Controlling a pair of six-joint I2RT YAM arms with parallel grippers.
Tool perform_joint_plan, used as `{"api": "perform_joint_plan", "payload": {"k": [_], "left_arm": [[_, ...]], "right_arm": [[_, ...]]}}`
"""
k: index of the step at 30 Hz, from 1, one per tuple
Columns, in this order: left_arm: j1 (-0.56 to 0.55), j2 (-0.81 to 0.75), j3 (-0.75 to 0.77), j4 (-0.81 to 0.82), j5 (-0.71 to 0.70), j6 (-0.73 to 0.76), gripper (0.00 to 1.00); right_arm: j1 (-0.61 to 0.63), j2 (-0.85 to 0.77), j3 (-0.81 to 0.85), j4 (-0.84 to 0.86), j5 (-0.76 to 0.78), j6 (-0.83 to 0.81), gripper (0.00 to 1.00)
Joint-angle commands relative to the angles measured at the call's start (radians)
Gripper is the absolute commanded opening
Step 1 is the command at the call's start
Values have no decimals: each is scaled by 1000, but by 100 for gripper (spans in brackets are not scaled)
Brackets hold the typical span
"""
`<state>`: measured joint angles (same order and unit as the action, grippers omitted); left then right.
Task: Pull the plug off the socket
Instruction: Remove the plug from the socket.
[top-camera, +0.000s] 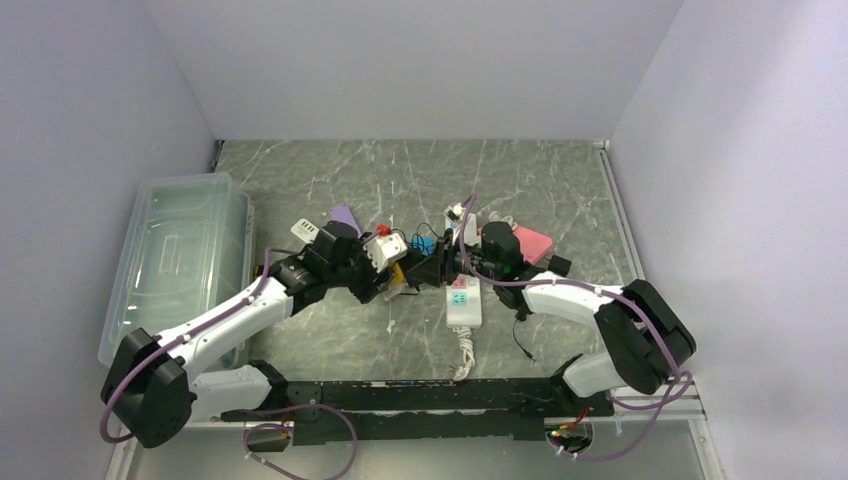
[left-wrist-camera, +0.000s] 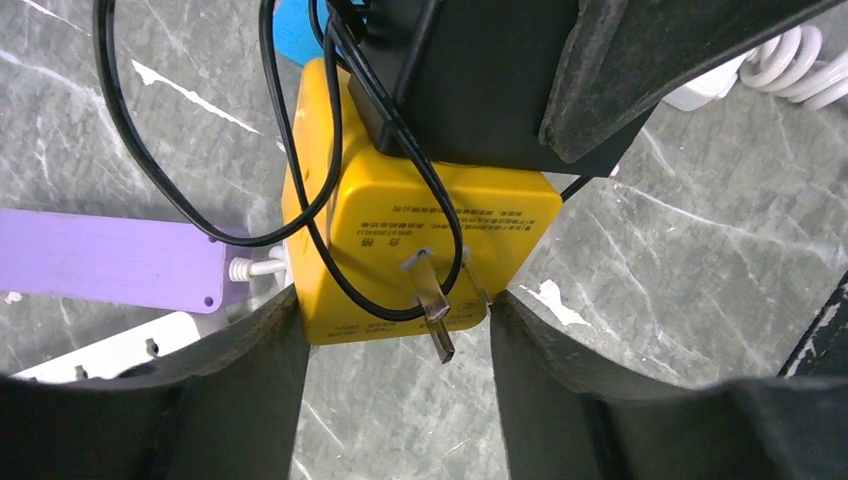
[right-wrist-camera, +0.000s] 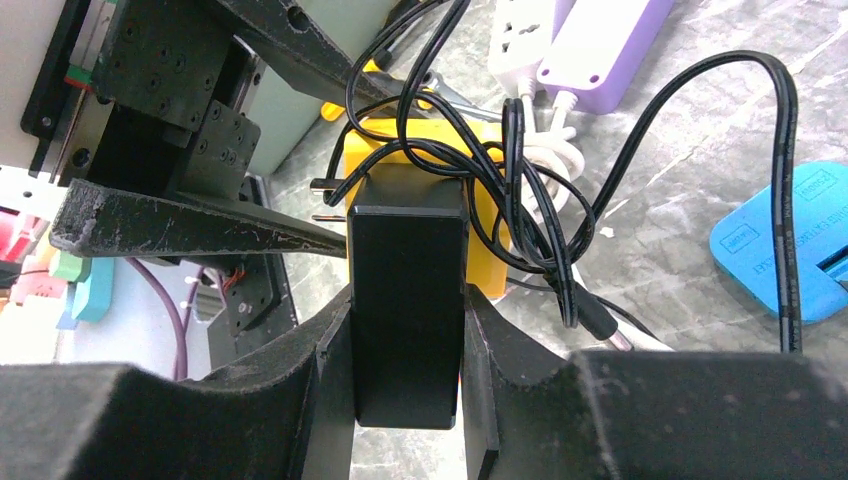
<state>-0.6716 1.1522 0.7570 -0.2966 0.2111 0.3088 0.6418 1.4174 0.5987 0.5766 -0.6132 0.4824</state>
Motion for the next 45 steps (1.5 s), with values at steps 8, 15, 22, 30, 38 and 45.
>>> {"api": "perform_joint_plan", "payload": {"k": [8,15,22,30,38,45], "left_arm": [[70,-114,57,204,127,-514,100],[92,-20,105,251,156,-1007,100],[92,-59,4,306,53,-1111,100],[80,-24,-54,373,91,-1155,99],[68,25,-50,400,44,-1132,97],[66,61,-41,417,40,-1108,78]], "right_arm": [[42,-248,-132,107,412,-163,0],[157,-320,-201,177,598,-281,0],[187,-350,-219,211,599,-272,0],[188,-377,-220,219,566,-249,0],[199,-375,-210,210,546,-255,0],[205,-377,-209,217,529,-246,0]]}}
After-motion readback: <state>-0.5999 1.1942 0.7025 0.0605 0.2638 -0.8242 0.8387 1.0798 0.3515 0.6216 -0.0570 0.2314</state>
